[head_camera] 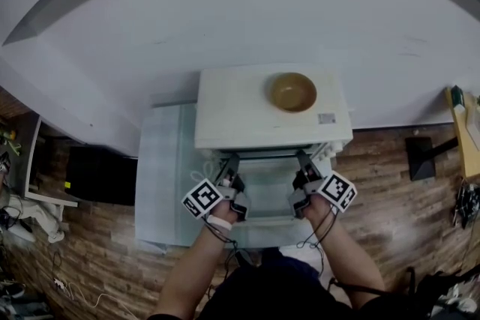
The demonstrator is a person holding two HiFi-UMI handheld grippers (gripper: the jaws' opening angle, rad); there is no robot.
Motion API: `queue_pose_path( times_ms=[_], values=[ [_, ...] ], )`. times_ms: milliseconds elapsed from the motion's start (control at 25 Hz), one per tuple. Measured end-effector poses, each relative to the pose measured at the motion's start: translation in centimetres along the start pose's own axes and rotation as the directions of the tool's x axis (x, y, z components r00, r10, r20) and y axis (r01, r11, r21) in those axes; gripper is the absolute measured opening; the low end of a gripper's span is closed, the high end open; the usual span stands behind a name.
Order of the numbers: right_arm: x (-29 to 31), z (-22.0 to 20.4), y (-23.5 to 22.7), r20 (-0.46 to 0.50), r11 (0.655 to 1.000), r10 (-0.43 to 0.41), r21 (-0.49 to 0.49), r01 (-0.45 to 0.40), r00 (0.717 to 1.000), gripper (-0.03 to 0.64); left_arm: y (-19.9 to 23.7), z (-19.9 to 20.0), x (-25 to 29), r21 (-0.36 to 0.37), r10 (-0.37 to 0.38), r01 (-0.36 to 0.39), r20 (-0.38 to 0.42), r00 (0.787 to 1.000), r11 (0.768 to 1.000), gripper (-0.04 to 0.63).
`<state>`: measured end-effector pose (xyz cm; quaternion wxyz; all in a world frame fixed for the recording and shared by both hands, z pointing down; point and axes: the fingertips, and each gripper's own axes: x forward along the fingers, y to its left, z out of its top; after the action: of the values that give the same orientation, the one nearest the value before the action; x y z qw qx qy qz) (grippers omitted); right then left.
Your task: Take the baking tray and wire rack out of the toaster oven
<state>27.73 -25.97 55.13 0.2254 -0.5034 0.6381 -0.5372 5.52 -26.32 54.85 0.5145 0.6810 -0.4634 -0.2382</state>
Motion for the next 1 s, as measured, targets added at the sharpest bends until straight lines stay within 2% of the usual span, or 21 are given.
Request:
queue_pose_path(
  times_ms=[120, 200, 280, 400, 680, 760, 840, 880, 1000],
  values=[
    [-1.2, -0.6, -0.2, 0.019, 1.000, -0.010, 0.001, 0.010, 1.000, 0.063, -0.4, -0.4, -1.0, -0.003, -0.047, 0.047, -0.019, 0.999, 0.999, 0.049],
    [-1.8, -0.9, -0.5, 0.036, 1.000, -0.023, 0.012, 0.023, 0.999, 0.091, -0.7, -0.7, -1.7, 0.002, -0.077, 0.077, -0.031, 0.997, 0.997, 0.046],
    [-2.3, -1.3, -0.8, 0.044, 0.999, -0.025, 0.021, 0.024, 0.999, 0.143, -0.4, -1.3, -2.7, -0.011, -0.061, 0.061, -0.041, 0.997, 0.998, 0.046],
    [-2.6, -1.6, -0.7, 0.052, 0.999, -0.023, 0.035, 0.021, 0.998, 0.183, -0.3, -2.0, -4.1, -0.025, -0.042, 0.040, -0.055, 0.998, 0.999, 0.044],
    [-3.0, -1.8, -1.4, 0.074, 0.996, -0.012, 0.089, 0.006, 0.997, 0.156, -0.1, -3.8, -6.5, -0.049, -0.033, 0.029, -0.082, 0.996, 0.998, 0.044],
    [-3.2, -1.9, -1.7, 0.078, 0.994, -0.006, 0.109, -0.003, 0.997, 0.117, -0.2, -4.0, -6.7, -0.020, -0.040, 0.038, -0.089, 0.995, 0.999, 0.046],
    [-3.5, -2.2, -2.0, 0.078, 0.992, -0.010, 0.125, 0.000, 0.997, 0.110, -0.4, -3.8, -6.9, 0.023, -0.049, 0.051, -0.088, 0.995, 0.998, 0.056],
    [-3.6, -2.2, -2.1, 0.076, 0.992, -0.015, 0.128, 0.005, 0.997, 0.109, -0.3, -3.7, -7.0, 0.018, -0.044, 0.045, -0.082, 0.996, 0.999, 0.066],
    [-4.0, -2.5, -2.2, 0.069, 0.992, -0.020, 0.128, 0.011, 0.997, 0.106, 0.3, -2.8, -7.1, 0.002, -0.030, 0.030, -0.058, 0.998, 1.000, 0.168]
  ],
)
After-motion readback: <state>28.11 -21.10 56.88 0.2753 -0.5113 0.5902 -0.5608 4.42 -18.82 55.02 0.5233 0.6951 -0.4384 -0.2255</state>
